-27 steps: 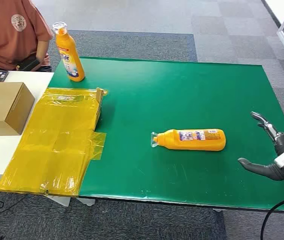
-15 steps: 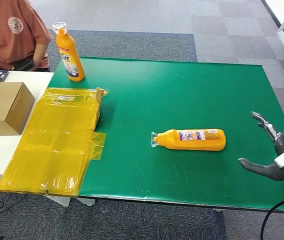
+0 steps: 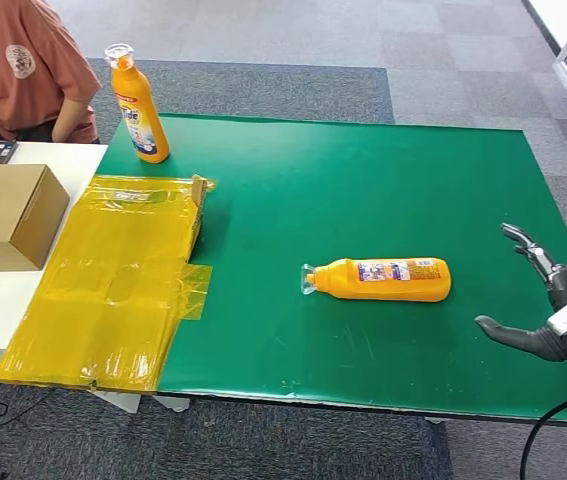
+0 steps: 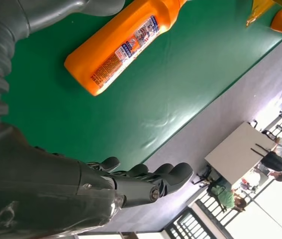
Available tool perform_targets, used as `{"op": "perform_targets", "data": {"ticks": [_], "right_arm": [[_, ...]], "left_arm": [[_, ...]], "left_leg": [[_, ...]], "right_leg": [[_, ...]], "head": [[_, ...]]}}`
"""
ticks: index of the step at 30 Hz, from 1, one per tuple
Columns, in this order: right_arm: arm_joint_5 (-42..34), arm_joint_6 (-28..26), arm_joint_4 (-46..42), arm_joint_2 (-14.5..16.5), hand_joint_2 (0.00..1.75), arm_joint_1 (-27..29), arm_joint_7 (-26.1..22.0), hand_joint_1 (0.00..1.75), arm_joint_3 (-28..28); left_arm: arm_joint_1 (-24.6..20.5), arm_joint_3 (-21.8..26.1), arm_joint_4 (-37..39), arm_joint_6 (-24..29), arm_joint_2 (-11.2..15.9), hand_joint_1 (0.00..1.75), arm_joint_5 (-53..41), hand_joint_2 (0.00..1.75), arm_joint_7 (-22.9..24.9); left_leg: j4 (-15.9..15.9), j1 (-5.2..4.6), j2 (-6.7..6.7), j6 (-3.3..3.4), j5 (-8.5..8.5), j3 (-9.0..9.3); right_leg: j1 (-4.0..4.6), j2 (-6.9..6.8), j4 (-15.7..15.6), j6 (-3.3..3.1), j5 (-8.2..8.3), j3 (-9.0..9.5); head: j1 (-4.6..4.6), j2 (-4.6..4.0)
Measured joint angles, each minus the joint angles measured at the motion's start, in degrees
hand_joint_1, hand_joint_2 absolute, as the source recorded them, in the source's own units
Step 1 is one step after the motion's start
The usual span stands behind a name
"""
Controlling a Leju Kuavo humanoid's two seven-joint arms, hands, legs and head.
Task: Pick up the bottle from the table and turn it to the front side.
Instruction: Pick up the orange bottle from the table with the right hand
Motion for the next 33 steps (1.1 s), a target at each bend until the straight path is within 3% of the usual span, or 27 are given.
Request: {"op": "perform_targets", "data": {"ticks": [2,3,6,8,10,15,19,33], "right_arm": [[5.67,-3.79,2.29,0.74,1.75,-3.79,2.88,0.00,1.26],[12.12,-7.58,6.14,2.12,1.75,-8.52,4.95,0.00,3.00],[45.19,-18.96,23.85,8.40,1.75,-25.60,8.38,0.00,12.94],[68.13,-21.46,32.16,11.15,1.75,-31.54,8.60,0.00,19.29],[78.45,-21.95,37.06,12.49,1.75,-34.43,8.79,0.00,22.90],[73.13,-21.93,42.19,13.57,1.75,-38.04,10.15,0.00,27.52],[74.37,-21.94,43.82,14.27,1.75,-39.39,10.94,0.00,29.57],[75.41,-21.90,47.19,16.08,1.75,-40.95,10.78,0.00,30.52]], "left_arm": [[-0.02,-0.43,0.01,0.14,-0.01,0.00,-1.37,1.75,-0.70],[-0.20,-1.18,0.02,0.94,0.01,0.00,-2.62,1.75,-1.16],[-1.14,-5.75,0.04,5.98,0.88,0.00,-5.16,1.75,-1.96],[-1.30,-8.52,0.05,8.17,1.84,0.00,-5.14,1.75,-2.06],[-0.96,-10.20,0.07,9.01,2.58,0.00,-4.78,1.75,-2.07],[-0.24,-11.71,0.07,9.38,3.67,0.00,-4.27,1.75,-2.06],[-0.02,-12.23,0.05,9.32,3.82,0.00,-4.24,1.75,-2.02],[0.24,-12.31,0.06,9.16,3.82,0.00,-4.25,1.75,-1.91]], "left_leg": [[-0.07,0.01,0.19,-0.04,-0.01,-0.05],[-0.11,0.01,0.53,-0.08,-0.01,0.00],[-0.11,0.01,1.63,-0.21,0.08,0.50],[-0.12,0.02,1.39,-0.18,0.40,0.52],[-0.15,0.06,0.57,-0.17,0.81,0.14],[-0.18,0.12,-0.09,-0.24,0.93,-0.28],[-0.18,0.10,-0.09,-0.18,0.85,-0.32],[-0.18,0.10,-0.09,-0.16,0.83,-0.32]], "right_leg": [[0.03,0.20,0.04,-0.07,0.09,0.02],[0.04,0.56,0.04,-0.10,0.23,-0.05],[0.02,1.70,-0.02,-0.21,0.66,-0.31],[0.03,1.44,-0.02,-0.19,0.71,-0.31],[0.07,0.58,0.02,-0.16,0.70,-0.37],[0.13,-0.07,0.07,-0.21,0.66,-0.46],[0.11,-0.07,0.02,-0.19,0.64,-0.48],[0.11,-0.07,0.01,-0.19,0.64,-0.49]], "head": [[0.04,0.00],[0.04,0.00],[-0.01,0.00],[-0.10,0.00],[-0.12,0.00],[-0.09,0.00],[-0.09,0.00],[-0.10,0.00]]}}
